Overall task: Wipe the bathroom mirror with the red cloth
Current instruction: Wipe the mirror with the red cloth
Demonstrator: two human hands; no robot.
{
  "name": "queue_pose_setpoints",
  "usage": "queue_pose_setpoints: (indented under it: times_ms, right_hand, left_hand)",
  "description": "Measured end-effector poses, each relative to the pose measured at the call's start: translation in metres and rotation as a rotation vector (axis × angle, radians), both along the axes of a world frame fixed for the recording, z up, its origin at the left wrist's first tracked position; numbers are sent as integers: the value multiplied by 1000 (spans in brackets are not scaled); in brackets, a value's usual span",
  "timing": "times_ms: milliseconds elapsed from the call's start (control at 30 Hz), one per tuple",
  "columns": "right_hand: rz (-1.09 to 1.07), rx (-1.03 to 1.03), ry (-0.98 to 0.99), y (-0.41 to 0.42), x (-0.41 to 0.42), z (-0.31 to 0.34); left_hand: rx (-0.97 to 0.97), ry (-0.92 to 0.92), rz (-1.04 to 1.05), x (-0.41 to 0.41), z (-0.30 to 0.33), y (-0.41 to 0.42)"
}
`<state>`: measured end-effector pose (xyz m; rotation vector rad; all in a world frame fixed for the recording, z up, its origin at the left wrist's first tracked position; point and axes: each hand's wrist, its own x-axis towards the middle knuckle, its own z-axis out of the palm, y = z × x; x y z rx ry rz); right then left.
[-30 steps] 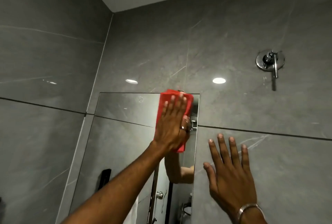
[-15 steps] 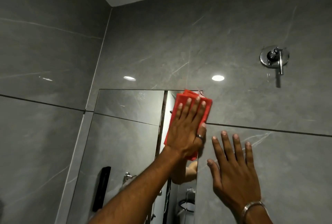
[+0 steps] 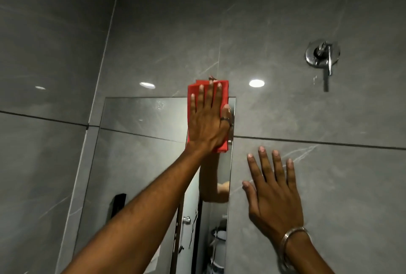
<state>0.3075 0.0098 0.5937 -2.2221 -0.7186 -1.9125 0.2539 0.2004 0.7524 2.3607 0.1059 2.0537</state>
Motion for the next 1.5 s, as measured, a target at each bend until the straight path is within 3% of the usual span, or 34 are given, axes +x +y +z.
queue_pose_setpoints:
  times_ms: [233, 367, 533, 600, 733, 967, 1100, 1333, 1500]
  right_hand:
    - [-8, 29, -17, 3, 4, -8]
    - [-3, 55, -14, 9, 0, -15]
    - [-7, 80, 14, 14, -1, -26]
    - [-16, 86, 21, 14, -2, -28]
    - [-12, 85, 29, 14, -3, -28]
    - [-9, 84, 14, 15, -1, -29]
    - [-17, 85, -2, 14, -2, -28]
    - [-24, 96, -20, 15, -8, -29]
    - [-59, 121, -8, 20, -11, -37]
  left_hand:
    - [-11, -31, -81, 5, -79, -16]
    - [-2, -25, -99, 7, -164, -21]
    - [47, 111, -104, -1, -292, -22]
    - [82, 150, -86, -6, -317, -19]
    - [65, 125, -72, -7, -262, -15]
    - [34, -19, -48, 2, -76, -22]
    - [-13, -42, -8, 6, -52, -30]
    - [-62, -75, -23, 14, -180, -31]
    - [-66, 73, -58, 10, -327, -29]
